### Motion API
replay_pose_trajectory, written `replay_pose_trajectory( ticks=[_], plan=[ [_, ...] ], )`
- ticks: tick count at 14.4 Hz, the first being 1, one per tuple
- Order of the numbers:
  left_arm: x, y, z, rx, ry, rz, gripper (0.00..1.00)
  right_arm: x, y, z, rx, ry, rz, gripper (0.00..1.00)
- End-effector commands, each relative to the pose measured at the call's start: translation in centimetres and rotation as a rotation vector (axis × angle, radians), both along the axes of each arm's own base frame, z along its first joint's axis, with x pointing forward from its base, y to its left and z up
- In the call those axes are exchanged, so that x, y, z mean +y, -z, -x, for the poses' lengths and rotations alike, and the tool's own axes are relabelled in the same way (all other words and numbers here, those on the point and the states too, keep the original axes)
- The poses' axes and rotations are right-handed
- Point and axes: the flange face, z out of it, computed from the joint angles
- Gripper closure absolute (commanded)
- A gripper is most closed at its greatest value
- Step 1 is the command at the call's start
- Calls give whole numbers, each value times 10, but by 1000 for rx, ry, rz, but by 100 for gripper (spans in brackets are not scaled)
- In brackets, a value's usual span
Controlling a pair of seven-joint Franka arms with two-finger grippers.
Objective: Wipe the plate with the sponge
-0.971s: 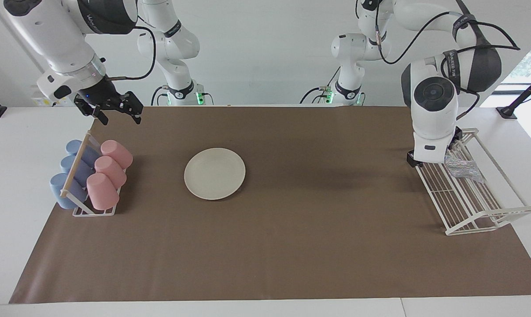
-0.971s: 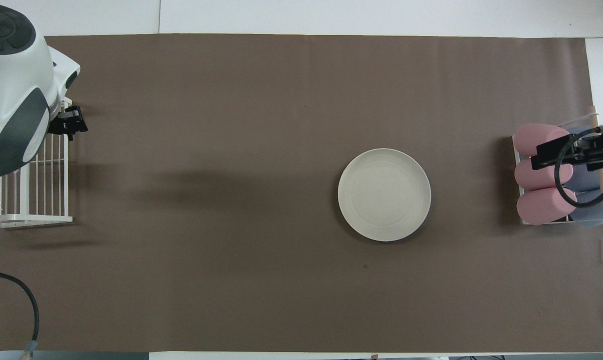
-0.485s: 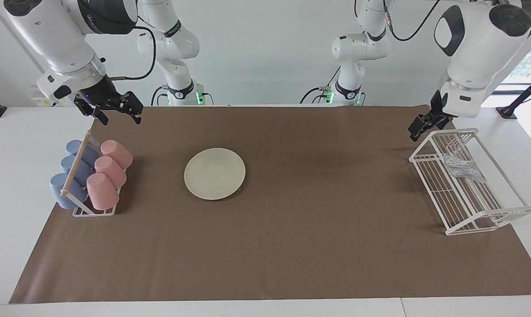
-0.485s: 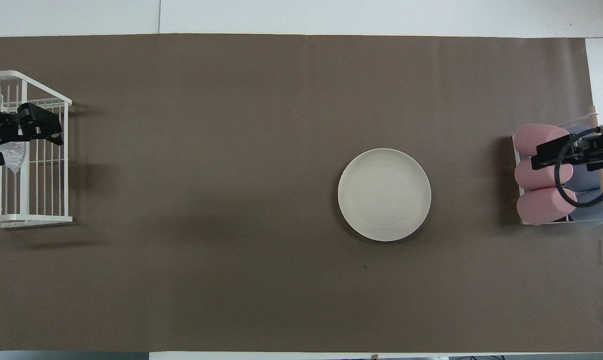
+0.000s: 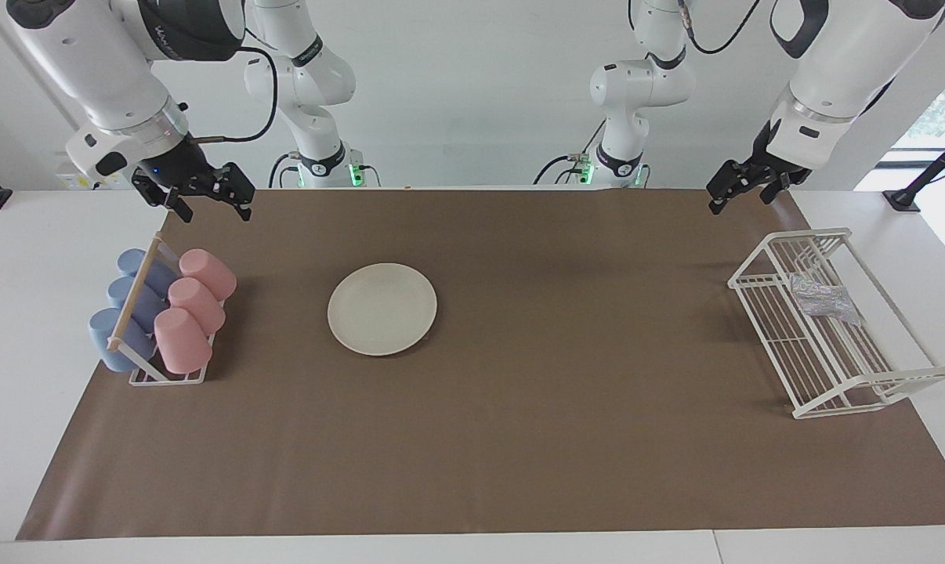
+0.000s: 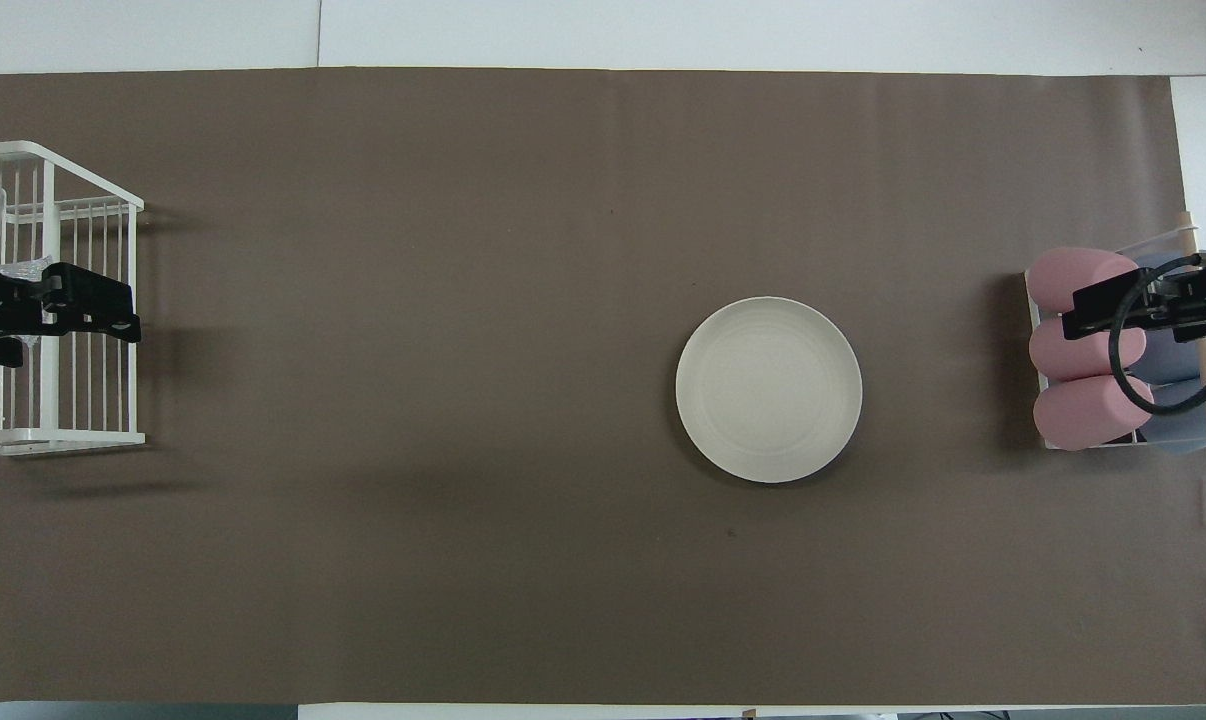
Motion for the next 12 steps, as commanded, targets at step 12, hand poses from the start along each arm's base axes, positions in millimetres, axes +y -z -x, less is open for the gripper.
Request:
replay_pose_trajectory(
  ticks=[12],
  plan=[
    [-15, -8, 10, -13, 41, 15, 0, 0, 0, -1, -5, -13, 13, 0]
  ],
)
